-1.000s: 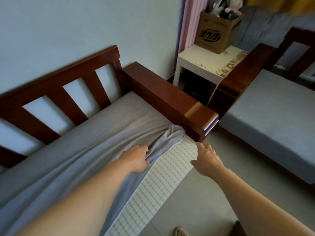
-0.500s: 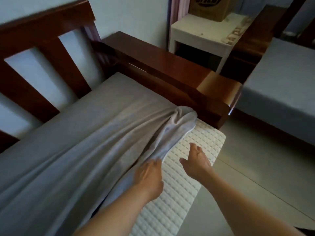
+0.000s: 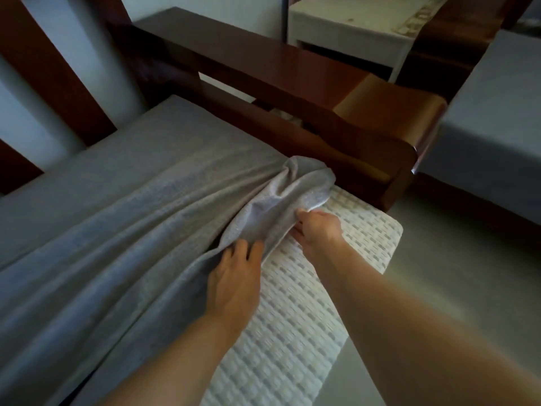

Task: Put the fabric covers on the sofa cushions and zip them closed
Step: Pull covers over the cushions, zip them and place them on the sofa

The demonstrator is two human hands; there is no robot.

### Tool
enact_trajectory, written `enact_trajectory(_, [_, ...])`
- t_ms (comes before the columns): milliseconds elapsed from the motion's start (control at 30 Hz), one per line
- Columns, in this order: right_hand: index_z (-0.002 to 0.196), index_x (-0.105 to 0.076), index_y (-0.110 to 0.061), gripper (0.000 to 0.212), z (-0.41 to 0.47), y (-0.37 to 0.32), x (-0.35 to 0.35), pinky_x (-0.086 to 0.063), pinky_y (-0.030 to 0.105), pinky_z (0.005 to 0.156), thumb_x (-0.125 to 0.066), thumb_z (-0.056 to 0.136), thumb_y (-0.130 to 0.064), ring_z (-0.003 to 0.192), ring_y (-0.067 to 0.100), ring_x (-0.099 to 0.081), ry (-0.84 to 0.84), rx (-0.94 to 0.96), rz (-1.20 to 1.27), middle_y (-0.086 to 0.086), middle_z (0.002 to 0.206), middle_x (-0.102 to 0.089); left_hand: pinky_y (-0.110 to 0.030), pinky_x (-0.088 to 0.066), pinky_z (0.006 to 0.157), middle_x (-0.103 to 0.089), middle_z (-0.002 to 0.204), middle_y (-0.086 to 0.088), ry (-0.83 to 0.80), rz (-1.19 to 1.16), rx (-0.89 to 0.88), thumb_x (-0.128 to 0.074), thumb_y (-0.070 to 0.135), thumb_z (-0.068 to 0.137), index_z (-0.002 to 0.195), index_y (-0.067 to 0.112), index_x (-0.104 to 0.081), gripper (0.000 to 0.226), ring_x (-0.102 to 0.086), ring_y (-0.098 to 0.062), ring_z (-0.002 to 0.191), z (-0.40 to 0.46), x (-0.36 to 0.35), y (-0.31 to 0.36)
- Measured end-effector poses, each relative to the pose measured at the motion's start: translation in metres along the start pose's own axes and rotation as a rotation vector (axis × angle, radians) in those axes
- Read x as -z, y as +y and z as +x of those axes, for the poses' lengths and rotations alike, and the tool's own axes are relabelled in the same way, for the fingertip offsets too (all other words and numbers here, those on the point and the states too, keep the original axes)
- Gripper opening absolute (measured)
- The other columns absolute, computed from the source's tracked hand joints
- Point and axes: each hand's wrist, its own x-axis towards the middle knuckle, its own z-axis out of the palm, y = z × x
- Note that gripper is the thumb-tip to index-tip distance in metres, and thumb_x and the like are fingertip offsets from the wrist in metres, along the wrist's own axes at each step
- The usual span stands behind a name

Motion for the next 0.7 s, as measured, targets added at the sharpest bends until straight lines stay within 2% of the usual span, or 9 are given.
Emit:
enact_trajectory(100, [0.078, -0.056, -0.004, 0.014, 0.005, 0.01, 0.015, -0.056, 0.042, 0.081, -0.048, 0.089, 0.0, 0.083, 0.029, -0.063, 0.105, -0.021, -0.132, 0.017, 0.085, -0.062, -0.028, -0.048, 0.074, -0.05, 0.118, -0.007, -0.074, 0.077, -0.012, -0.06, 0.005, 0.083, 0.13, 0.015, -0.037, 0.054, -0.058, -0.022, 0.102, 0.003, 0.008, 0.011])
enact_trajectory(167, [0.081, -0.058, -0.005, 0.018, 0.002, 0.017, 0.036, -0.05, 0.035, 0.065, -0.044, 0.092, -0.003, 0.071, 0.024, -0.054, 0.135, 0.005, -0.2, 0.013, 0.077, -0.057, -0.029, -0.044, 0.079, -0.05, 0.12, -0.005, -0.095, 0.097, -0.063, -0.051, 0.004, 0.085, 0.129, 0.017, -0.031, 0.05, -0.056, -0.022, 0.106, -0.001, 0.008, 0.03])
enact_trajectory(233, [0.081, -0.057, -0.007, 0.023, -0.001, 0.015, 0.06, -0.041, 0.029, 0.056, -0.041, 0.097, -0.009, 0.063, 0.017, -0.047, 0.152, 0.049, -0.235, 0.006, 0.07, -0.051, -0.03, -0.04, 0.078, -0.052, 0.115, -0.005, -0.166, 0.031, -0.093, -0.048, 0.005, 0.082, 0.12, 0.017, -0.035, 0.041, -0.056, -0.024, 0.104, -0.009, 0.009, 0.057])
enact_trajectory(300, [0.076, -0.055, -0.009, 0.026, 0.002, 0.009, 0.082, -0.035, 0.027, 0.054, -0.038, 0.097, -0.009, 0.059, 0.014, -0.04, 0.163, 0.078, -0.278, 0.003, 0.067, -0.045, -0.029, -0.037, 0.073, -0.054, 0.111, -0.006, -0.235, -0.084, -0.105, -0.048, 0.007, 0.083, 0.108, 0.016, -0.04, 0.028, -0.056, -0.026, 0.1, -0.014, 0.008, 0.085])
enact_trajectory(400, [0.057, -0.043, -0.016, 0.037, 0.008, 0.002, 0.11, -0.026, 0.026, 0.048, -0.037, 0.091, -0.004, 0.054, 0.015, -0.032, 0.17, 0.065, -0.301, 0.002, 0.061, -0.037, -0.027, -0.034, 0.066, -0.059, 0.103, -0.012, -0.319, -0.15, -0.146, -0.049, 0.008, 0.084, 0.089, 0.015, -0.04, 0.013, -0.057, -0.031, 0.094, -0.014, 0.008, 0.12])
enact_trajectory(467, [0.058, -0.051, -0.012, 0.033, 0.008, 0.0, 0.132, -0.035, 0.031, 0.051, -0.044, 0.091, -0.009, 0.059, 0.02, -0.045, 0.186, 0.066, -0.269, 0.009, 0.064, -0.048, -0.031, -0.037, 0.067, -0.061, 0.099, -0.016, -0.365, -0.141, -0.175, -0.052, 0.009, 0.081, 0.082, 0.014, -0.042, 0.011, -0.058, -0.034, 0.094, -0.012, 0.004, 0.143])
enact_trajectory(533, [0.074, -0.062, 0.003, 0.034, 0.009, 0.004, 0.155, -0.051, 0.042, 0.067, -0.054, 0.09, -0.026, 0.076, 0.033, -0.062, 0.199, 0.049, -0.23, 0.022, 0.08, -0.064, -0.031, -0.038, 0.069, -0.062, 0.098, -0.018, -0.39, -0.127, -0.201, -0.054, 0.009, 0.08, 0.085, 0.009, -0.051, 0.007, -0.058, -0.034, 0.095, -0.013, -0.002, 0.162])
enact_trajectory(600, [0.08, -0.062, 0.01, 0.045, 0.012, 0.011, 0.171, -0.052, 0.045, 0.069, -0.06, 0.088, -0.034, 0.077, 0.039, -0.063, 0.162, 0.037, -0.223, 0.029, 0.084, -0.065, -0.031, -0.041, 0.071, -0.063, 0.099, -0.017, -0.398, -0.109, -0.217, -0.055, 0.009, 0.079, 0.091, 0.007, -0.056, 0.012, -0.059, -0.034, 0.096, -0.014, -0.012, 0.174])
enact_trajectory(700, [0.072, -0.056, -0.007, 0.027, 0.016, 0.016, 0.18, -0.037, 0.032, 0.06, -0.058, 0.09, -0.027, 0.064, 0.022, -0.045, 0.125, 0.088, -0.235, 0.013, 0.071, -0.049, -0.033, -0.046, 0.078, -0.065, 0.102, -0.012, -0.374, -0.061, -0.243, -0.054, 0.021, 0.085, 0.096, 0.011, -0.059, 0.016, -0.06, -0.03, 0.099, -0.015, -0.021, 0.182])
